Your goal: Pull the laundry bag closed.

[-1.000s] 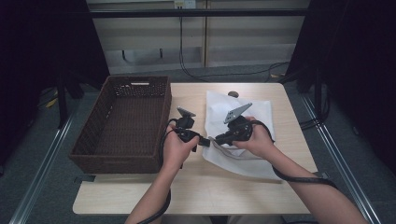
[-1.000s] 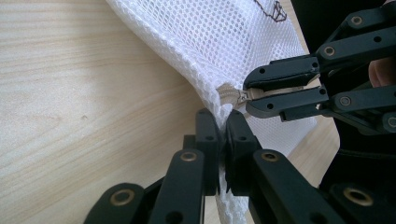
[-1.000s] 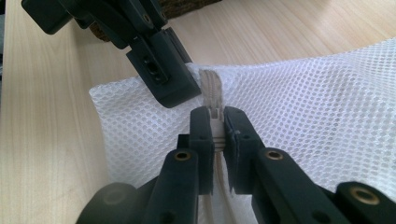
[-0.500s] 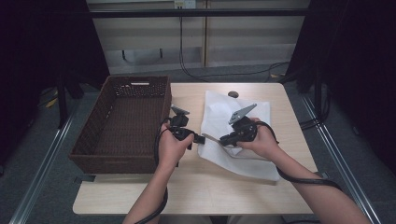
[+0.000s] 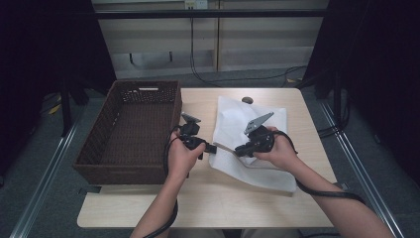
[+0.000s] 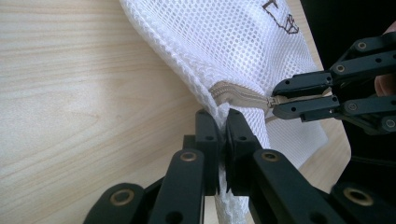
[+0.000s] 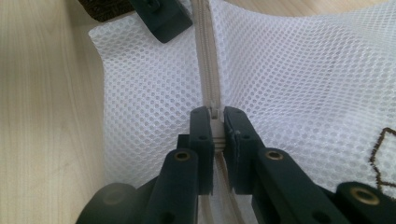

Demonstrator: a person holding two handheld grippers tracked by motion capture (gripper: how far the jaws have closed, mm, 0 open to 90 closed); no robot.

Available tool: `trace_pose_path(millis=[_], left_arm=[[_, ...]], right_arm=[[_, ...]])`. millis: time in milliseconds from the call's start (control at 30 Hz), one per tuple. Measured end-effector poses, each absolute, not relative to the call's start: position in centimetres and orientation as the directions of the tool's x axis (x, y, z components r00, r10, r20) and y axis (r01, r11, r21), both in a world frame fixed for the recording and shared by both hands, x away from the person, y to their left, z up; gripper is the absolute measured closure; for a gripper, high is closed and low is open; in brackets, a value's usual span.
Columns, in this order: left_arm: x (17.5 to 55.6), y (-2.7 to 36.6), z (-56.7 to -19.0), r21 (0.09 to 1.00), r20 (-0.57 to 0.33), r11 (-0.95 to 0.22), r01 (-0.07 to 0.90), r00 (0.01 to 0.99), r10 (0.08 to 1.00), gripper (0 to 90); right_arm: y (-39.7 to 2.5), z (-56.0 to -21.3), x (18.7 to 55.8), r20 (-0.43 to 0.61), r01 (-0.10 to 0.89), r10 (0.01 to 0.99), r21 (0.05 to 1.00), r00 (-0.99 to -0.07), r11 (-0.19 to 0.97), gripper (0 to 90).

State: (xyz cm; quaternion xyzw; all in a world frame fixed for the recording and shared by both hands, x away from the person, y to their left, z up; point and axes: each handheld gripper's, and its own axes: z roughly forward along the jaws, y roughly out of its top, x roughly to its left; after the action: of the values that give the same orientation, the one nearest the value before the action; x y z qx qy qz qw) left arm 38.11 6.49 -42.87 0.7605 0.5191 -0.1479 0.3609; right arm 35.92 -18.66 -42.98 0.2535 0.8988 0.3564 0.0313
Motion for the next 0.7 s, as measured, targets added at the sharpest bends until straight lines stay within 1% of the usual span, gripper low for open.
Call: trace_pose_path(millis=[700], left_arm=[[38.12,6.61,-42.86,0.397,-0.592,-0.194,0.897,0.412,0.693,86.2]], right_arm=[[-19.24,-42.76,35.61,0.121,0.432,0.477,0.652,-0.870,0.623,83.1]])
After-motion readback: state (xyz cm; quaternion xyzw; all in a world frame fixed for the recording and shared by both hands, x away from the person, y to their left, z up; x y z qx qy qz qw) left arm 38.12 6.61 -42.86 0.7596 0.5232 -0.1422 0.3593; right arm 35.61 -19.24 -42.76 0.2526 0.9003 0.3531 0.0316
